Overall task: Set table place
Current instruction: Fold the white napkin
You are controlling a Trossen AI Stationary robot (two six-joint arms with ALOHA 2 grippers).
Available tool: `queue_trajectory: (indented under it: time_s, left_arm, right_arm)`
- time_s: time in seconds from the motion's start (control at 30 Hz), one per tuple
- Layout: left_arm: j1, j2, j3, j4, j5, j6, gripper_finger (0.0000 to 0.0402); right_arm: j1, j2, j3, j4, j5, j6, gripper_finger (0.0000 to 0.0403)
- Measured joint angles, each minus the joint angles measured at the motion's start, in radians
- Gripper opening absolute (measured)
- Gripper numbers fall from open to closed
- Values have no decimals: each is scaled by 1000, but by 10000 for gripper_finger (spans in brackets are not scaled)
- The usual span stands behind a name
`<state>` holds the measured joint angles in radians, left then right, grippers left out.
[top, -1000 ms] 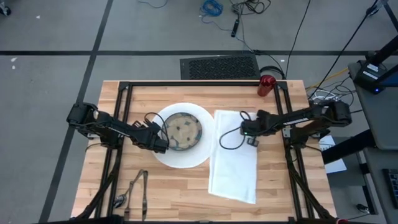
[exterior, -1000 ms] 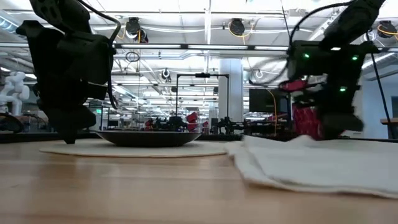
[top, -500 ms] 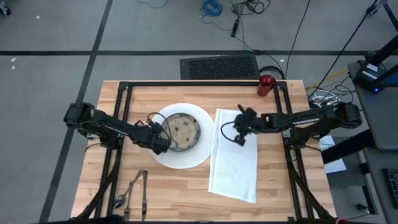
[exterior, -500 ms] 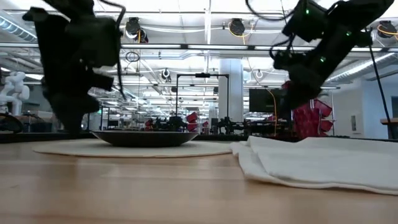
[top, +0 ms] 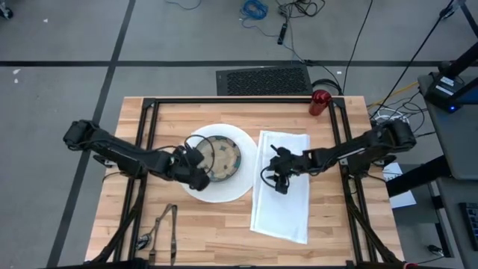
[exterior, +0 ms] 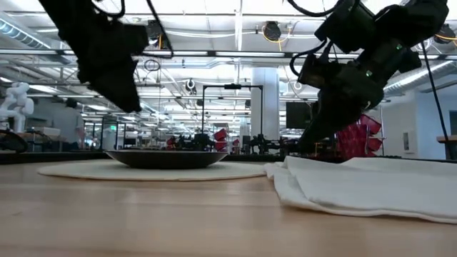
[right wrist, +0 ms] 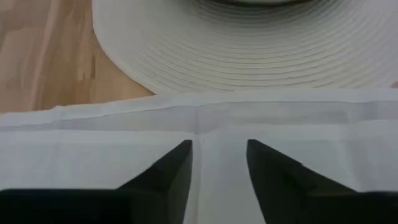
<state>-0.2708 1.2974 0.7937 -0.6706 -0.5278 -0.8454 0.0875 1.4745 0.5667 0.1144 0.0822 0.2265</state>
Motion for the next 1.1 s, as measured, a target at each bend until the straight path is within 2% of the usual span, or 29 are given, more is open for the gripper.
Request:
queue_trajectory:
  time_s: [0.17,0.57,0.77,1.1]
  left_arm:
    - [-48,29,0,151,-57,67,201]
    - [-65,111,0,222,-135,68,201]
    - [-65,142,0,245,-136,68,201]
    - [-65,147,0,249,-136,67,201]
  right_arm:
    - [33,67,2,37,144,-24,163]
    - [23,182,2,150,153,-17,135]
    - [24,204,3,185,158,-3,106]
    - [23,182,2,197,158,-10,20]
